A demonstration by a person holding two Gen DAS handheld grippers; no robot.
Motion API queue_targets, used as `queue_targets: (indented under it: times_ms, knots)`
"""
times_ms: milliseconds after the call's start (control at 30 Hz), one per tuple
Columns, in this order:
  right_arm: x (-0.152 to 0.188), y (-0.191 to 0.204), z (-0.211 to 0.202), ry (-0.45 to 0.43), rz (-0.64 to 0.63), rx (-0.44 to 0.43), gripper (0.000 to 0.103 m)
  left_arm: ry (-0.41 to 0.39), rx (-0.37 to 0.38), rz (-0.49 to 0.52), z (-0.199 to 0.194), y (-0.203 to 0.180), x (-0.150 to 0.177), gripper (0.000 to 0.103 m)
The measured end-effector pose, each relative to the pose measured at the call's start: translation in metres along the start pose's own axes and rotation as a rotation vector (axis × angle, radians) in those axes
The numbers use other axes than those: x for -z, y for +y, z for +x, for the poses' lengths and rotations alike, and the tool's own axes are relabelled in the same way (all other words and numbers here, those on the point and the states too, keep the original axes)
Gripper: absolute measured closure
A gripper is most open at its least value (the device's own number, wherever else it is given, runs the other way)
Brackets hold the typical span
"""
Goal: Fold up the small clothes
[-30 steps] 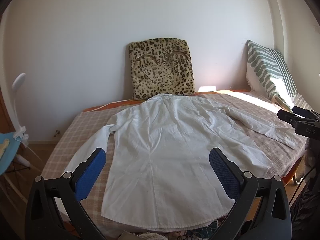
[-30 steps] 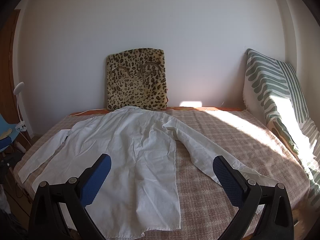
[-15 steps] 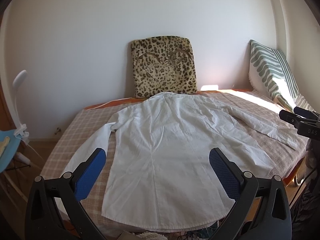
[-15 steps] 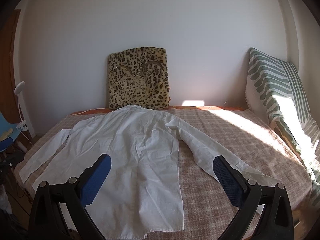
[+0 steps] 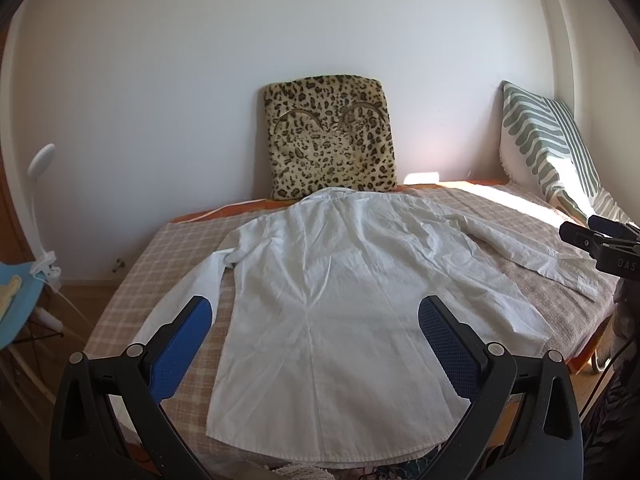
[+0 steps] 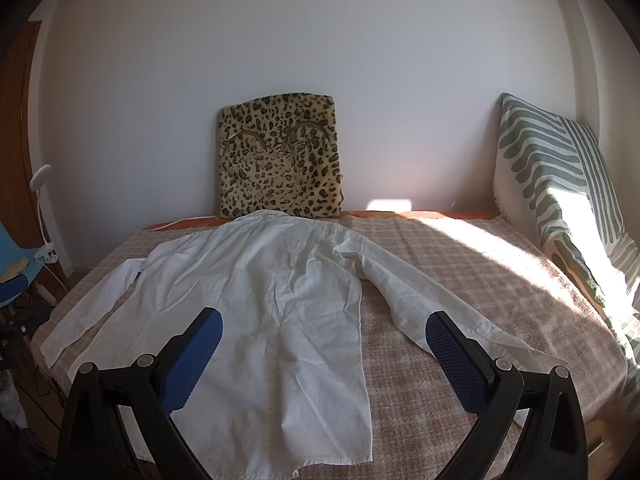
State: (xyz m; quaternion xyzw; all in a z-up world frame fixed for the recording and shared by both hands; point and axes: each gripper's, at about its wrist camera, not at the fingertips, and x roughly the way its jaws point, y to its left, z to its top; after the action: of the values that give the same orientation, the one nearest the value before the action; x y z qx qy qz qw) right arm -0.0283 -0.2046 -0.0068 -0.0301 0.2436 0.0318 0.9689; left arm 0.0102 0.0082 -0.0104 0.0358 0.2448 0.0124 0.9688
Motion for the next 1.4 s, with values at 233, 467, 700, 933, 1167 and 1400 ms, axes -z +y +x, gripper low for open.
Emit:
queue_targets:
  times_ms: [233, 467, 700, 933, 1167, 1400]
  knots:
    - [0.000, 0.001, 0.001, 0.001, 0.002, -0.003, 0.000, 0.000, 0.004, 0.000, 0.001, 0.001, -0.001, 0.000]
    - [0.000, 0.001, 0.001, 0.002, 0.004, -0.005, 0.000, 0.000, 0.003, 0.000, 0.001, 0.002, -0.001, 0.000]
    - [0.000, 0.002, 0.002, 0.002, 0.005, -0.006, 0.000, -0.001, 0.003, 0.000, 0.002, 0.003, -0.001, 0.000]
    - [-0.001, 0.002, 0.003, 0.002, 0.005, -0.008, 0.000, 0.002, 0.002, -0.002, 0.002, 0.005, -0.002, 0.000]
    - [-0.001, 0.002, 0.005, 0.005, 0.011, -0.011, 0.000, 0.002, -0.004, -0.007, 0.004, 0.008, -0.004, 0.000]
    - [-0.002, 0.002, 0.013, 0.005, 0.017, -0.010, 0.000, 0.035, 0.017, -0.023, 0.009, 0.016, -0.002, 0.000]
